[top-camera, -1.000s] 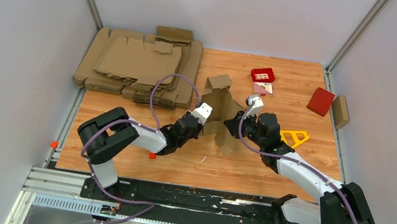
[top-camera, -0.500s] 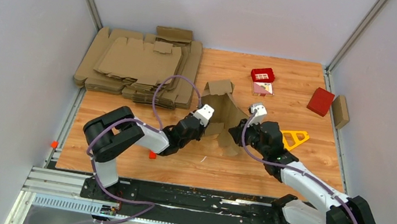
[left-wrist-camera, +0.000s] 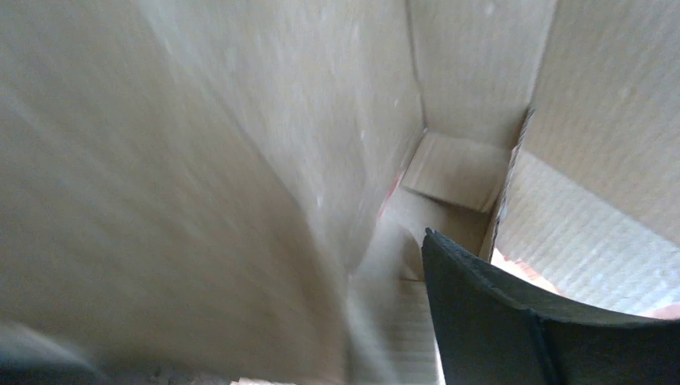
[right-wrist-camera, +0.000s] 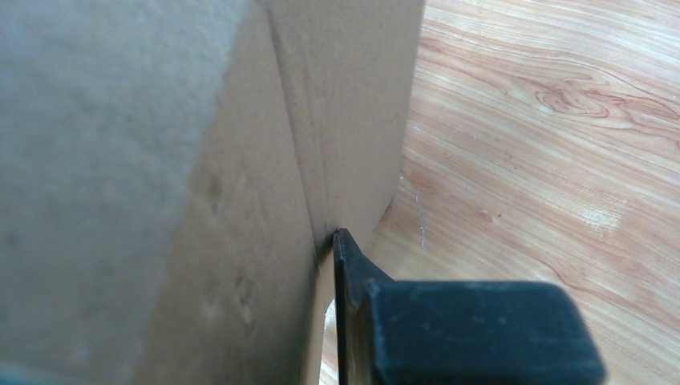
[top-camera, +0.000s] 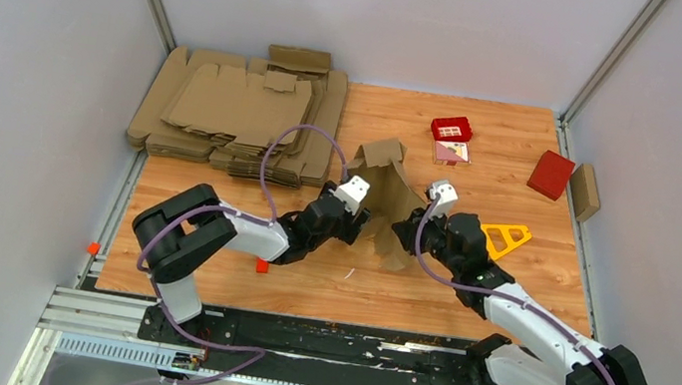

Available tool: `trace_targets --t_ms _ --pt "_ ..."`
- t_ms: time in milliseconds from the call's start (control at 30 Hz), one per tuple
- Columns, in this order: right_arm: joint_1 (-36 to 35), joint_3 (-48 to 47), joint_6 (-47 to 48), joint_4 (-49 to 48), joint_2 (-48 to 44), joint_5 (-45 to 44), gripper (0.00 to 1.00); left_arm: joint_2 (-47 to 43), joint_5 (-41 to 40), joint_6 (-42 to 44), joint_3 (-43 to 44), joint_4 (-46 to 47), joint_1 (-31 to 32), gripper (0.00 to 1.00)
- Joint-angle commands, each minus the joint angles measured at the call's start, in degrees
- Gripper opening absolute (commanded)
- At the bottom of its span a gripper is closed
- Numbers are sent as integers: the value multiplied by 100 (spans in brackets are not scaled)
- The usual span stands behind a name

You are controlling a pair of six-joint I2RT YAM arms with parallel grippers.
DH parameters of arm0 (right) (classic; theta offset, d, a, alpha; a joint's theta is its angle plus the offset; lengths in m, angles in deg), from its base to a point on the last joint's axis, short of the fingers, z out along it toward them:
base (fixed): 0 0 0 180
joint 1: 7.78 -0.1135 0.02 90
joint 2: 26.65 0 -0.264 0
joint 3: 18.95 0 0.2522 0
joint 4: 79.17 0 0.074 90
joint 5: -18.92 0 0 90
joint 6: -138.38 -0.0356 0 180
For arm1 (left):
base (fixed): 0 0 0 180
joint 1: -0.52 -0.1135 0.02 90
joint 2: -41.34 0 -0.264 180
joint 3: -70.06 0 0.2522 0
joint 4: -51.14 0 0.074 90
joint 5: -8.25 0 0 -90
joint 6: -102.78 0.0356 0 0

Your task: Fold the paper box

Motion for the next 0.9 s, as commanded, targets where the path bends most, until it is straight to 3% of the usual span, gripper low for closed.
trace_targets --t_ms 0,200,467,667,867 --pt "-164 14 187 103 -139 -217 16 -516 168 -154 130 -157 3 83" --pt "-313 -17 267 102 -81 -326 16 -845 173 -69 -12 -181 -135 88" --pt "-363 -48 287 137 -78 -411 16 -1399 -107 -43 -83 -720 -215 77" --pt "-414 -35 307 104 -89 -460 16 -1623 -481 -294 -13 -1307 -215 75" --pt "-471 0 329 67 -103 -545 16 -1788 -689 -517 -114 -1571 -215 64"
